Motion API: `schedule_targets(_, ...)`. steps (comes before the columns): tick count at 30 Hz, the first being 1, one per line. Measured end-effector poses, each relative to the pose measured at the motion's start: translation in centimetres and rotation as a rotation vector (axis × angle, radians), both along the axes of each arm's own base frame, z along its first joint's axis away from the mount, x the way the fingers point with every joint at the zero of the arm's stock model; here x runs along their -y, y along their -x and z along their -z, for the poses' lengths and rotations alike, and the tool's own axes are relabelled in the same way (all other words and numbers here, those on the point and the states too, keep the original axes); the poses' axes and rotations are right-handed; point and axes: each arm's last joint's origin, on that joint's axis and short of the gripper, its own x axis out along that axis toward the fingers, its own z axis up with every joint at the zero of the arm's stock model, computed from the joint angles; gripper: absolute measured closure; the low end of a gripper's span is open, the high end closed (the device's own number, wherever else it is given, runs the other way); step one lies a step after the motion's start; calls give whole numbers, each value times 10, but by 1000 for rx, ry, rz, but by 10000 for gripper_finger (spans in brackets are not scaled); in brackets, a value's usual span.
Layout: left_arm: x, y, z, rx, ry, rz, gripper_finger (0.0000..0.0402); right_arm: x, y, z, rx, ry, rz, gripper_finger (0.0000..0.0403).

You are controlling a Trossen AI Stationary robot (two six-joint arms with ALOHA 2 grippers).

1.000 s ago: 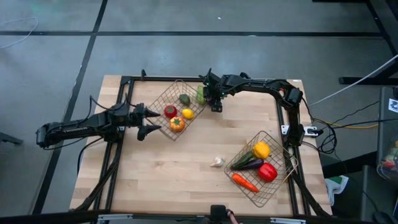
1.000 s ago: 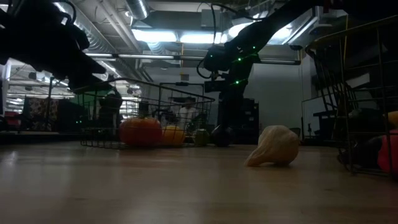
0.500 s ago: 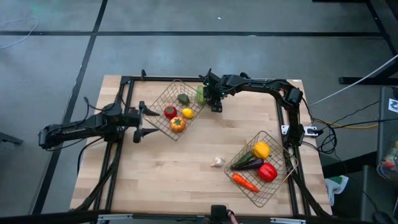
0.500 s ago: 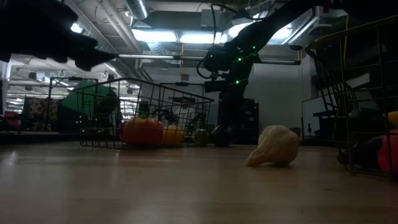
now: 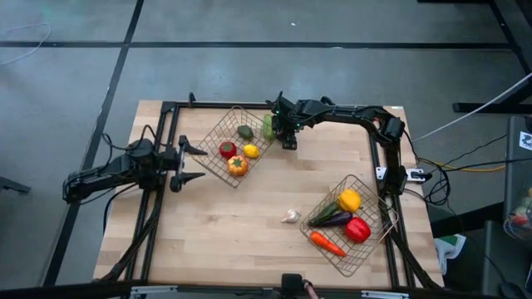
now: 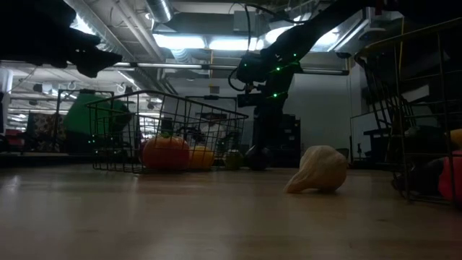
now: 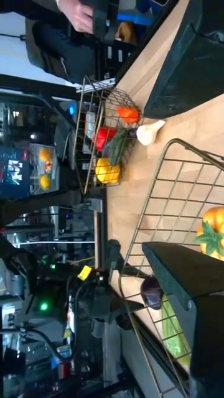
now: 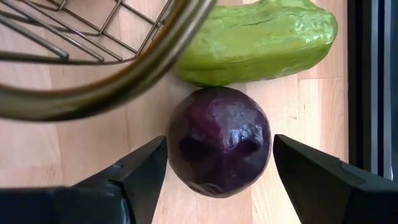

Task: Sort produce into baskets
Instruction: Put the purple avocado into the bottom basket

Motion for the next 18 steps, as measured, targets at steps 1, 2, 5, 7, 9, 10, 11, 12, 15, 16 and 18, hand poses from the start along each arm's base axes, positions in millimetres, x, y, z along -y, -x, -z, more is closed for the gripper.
schedule_targets(1,0,0,1,0,0,-1,66,0,0,0,0,0,0,112)
schedule_targets(2,0,-1,2,-1,0,-1,66,0,0,0,0,-1,0,112)
schedule_targets(5,-1,-3,5,49,-2,-1,66,0,0,0,1,0,-1,112)
schedule_targets(7,-2,-6,10,76,2,-1,66,0,0,0,2,0,-1,112)
schedule_targets(9,-2,-8,15,99,13,-5,66,0,0,0,3,0,-1,112)
schedule_targets(10,-3,-9,18,108,28,-8,66,0,0,0,4,0,-1,112)
schedule_targets(11,-3,-9,21,97,50,-15,66,0,0,0,5,1,-1,111)
schedule_targets(12,-4,-9,21,95,59,-27,66,0,-1,0,9,3,-1,111)
schedule_targets(15,-4,-9,20,101,80,-42,66,1,-2,-1,23,10,-1,111)
schedule_targets(16,-4,-9,20,103,78,-48,66,1,-2,-1,28,12,-1,111)
schedule_targets(18,-4,-9,21,100,70,-54,66,1,-3,-2,35,16,-1,111)
